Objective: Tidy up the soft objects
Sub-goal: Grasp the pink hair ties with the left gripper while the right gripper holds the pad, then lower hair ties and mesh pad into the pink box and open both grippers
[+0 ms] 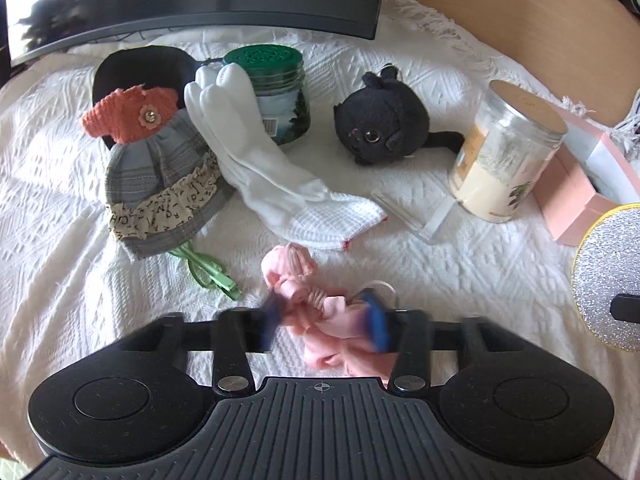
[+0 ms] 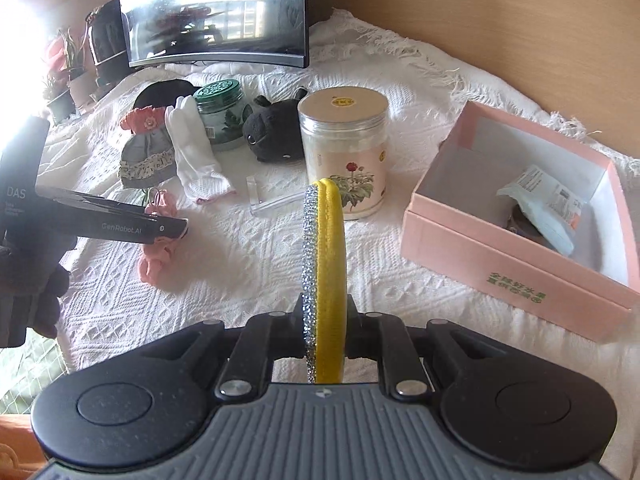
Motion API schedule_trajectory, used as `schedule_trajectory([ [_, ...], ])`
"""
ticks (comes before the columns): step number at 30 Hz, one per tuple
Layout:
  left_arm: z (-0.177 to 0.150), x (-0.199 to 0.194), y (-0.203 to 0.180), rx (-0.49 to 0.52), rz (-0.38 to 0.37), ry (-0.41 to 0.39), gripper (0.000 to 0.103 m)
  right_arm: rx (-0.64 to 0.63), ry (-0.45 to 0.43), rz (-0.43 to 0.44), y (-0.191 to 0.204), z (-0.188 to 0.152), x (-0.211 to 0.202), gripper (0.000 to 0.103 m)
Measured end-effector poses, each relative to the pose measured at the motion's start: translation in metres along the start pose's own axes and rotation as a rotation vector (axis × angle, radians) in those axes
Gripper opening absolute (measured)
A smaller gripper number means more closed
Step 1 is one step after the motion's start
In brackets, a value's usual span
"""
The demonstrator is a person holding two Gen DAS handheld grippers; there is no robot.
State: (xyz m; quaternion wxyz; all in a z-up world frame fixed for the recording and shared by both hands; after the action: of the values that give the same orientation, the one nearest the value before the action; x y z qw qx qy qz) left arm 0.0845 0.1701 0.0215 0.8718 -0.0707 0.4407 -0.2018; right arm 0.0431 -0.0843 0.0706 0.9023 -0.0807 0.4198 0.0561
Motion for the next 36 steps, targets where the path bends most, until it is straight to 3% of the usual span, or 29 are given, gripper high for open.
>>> schedule_trajectory([
  [7, -0.015, -0.004, -0.049, 0.051, -0.174, 0.017, 0.022, 0.014, -0.041, -0.075, -0.035, -0.015, -0.03, 0.014],
  [15, -0.04, 0.008, -0.156, 0.191, -0.466, 0.157, 0.022, 0.042, -0.052, -0.182, -0.09, -0.047, -0.07, 0.014],
  [19, -0.033, 0.013, -0.192, 0.226, -0.541, 0.173, 0.021, 0.059, -0.058, -0.219, -0.113, -0.055, -0.082, 0.014],
  [24, 0.013, 0.007, -0.217, 0.239, -0.573, 0.083, 0.021, 0.068, -0.115, -0.273, -0.129, -0.043, -0.097, 0.014],
  [29, 0.083, 0.008, -0.231, 0.253, -0.562, -0.045, 0.022, 0.037, -0.236, -0.357, -0.135, 0.001, -0.109, 0.015],
  [32, 0.119, 0.027, -0.229, 0.198, -0.574, -0.049, 0.022, 0.049, -0.288, -0.39, -0.14, 0.033, -0.104, 0.014],
  [36, 0.15, 0.06, -0.225, 0.134, -0.612, -0.031, 0.022, 0.111, -0.295, -0.389, -0.15, 0.066, -0.082, 0.014],
])
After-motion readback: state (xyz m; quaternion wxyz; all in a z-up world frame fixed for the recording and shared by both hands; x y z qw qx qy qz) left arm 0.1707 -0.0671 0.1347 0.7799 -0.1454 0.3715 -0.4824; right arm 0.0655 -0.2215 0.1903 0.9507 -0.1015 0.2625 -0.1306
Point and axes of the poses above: each gripper's, at about its wrist camera, not at the fingertips, and x roughly the way its jaws point, y to its left, z to its top, the point moved 1 cm from there along x, roughly the way its jaws point, and after that the axes turned 15 degrees about -z, right-handed, at the moved point
